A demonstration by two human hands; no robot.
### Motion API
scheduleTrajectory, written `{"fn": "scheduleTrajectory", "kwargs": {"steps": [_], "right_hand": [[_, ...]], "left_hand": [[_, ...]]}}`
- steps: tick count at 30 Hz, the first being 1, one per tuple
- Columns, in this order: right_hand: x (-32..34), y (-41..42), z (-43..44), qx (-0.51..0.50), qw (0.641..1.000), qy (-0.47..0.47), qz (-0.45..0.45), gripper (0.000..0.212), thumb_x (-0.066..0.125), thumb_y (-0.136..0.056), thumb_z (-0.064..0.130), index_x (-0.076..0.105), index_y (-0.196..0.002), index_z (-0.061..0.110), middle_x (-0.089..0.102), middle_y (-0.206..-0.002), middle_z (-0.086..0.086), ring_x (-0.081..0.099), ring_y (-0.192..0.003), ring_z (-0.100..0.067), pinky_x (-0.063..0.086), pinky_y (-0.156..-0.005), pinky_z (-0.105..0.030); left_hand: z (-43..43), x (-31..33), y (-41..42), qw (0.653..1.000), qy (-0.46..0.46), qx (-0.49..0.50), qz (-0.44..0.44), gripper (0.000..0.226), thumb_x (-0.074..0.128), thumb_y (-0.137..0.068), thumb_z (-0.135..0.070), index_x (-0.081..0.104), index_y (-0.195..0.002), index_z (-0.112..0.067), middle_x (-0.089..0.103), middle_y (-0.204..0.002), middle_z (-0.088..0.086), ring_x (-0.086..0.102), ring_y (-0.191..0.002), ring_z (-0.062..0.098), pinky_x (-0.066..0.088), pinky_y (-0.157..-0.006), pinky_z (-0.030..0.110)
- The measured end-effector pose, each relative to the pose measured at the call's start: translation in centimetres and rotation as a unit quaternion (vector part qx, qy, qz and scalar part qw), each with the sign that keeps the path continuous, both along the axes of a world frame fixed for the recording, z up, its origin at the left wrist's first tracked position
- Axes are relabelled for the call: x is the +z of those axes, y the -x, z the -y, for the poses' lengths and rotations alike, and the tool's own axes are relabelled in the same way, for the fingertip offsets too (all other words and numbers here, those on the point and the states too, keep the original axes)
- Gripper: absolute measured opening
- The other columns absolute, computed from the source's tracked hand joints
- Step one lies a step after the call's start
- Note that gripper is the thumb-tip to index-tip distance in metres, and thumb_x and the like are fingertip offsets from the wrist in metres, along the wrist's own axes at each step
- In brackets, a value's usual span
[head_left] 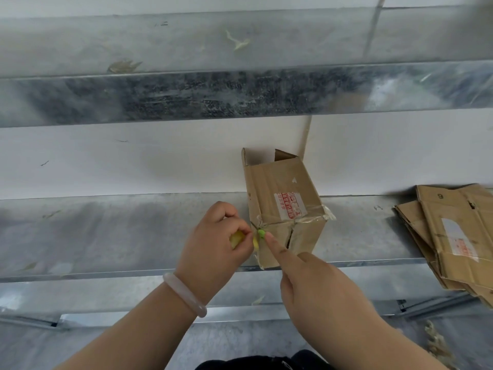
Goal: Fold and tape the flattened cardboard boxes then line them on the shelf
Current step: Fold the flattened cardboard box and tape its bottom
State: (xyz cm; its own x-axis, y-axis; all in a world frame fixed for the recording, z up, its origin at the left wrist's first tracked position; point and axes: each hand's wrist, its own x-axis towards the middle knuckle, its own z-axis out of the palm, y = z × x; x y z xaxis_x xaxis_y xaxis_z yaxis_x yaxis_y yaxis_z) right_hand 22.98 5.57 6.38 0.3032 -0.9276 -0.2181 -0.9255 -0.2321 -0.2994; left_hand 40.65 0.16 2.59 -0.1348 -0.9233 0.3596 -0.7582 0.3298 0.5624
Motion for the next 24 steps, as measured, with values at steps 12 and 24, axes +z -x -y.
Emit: {"fn": "scheduleTrajectory", "kwargs": {"steps": [12, 24], "right_hand": [[0.1, -0.3, 0.3, 0.007, 1.000, -0.004, -0.025, 0.071, 0.033, -0.102, 0.019, -0.012, -0.151, 0.043, 0.031, -0.080, 0.004, 0.040, -0.072, -0.019, 0.026, -0.050, -0.023], [-1.4, 0.6, -0.4, 0.071, 0.991, 0.074, 0.086, 0.069, 0.036, -0.099, 0.025, -0.003, -0.150, 0.048, 0.054, -0.091, 0.007, 0.049, -0.067, -0.013, 0.032, -0.050, -0.020]], "left_hand": [[0.1, -0.7, -0.4, 0.999, 0.015, 0.029, -0.005, 0.008, 0.072, -0.077, -0.026, 0.070, -0.073, -0.020, 0.048, -0.088, -0.013, 0.051, -0.082, 0.003, 0.037, -0.061, 0.005], [1.8, -1.7, -3.3, 0.993, 0.063, 0.064, 0.071, 0.005, 0.071, -0.081, -0.019, 0.070, -0.077, -0.015, 0.049, -0.093, -0.006, 0.052, -0.070, 0.007, 0.038, -0.063, 0.013]]}}
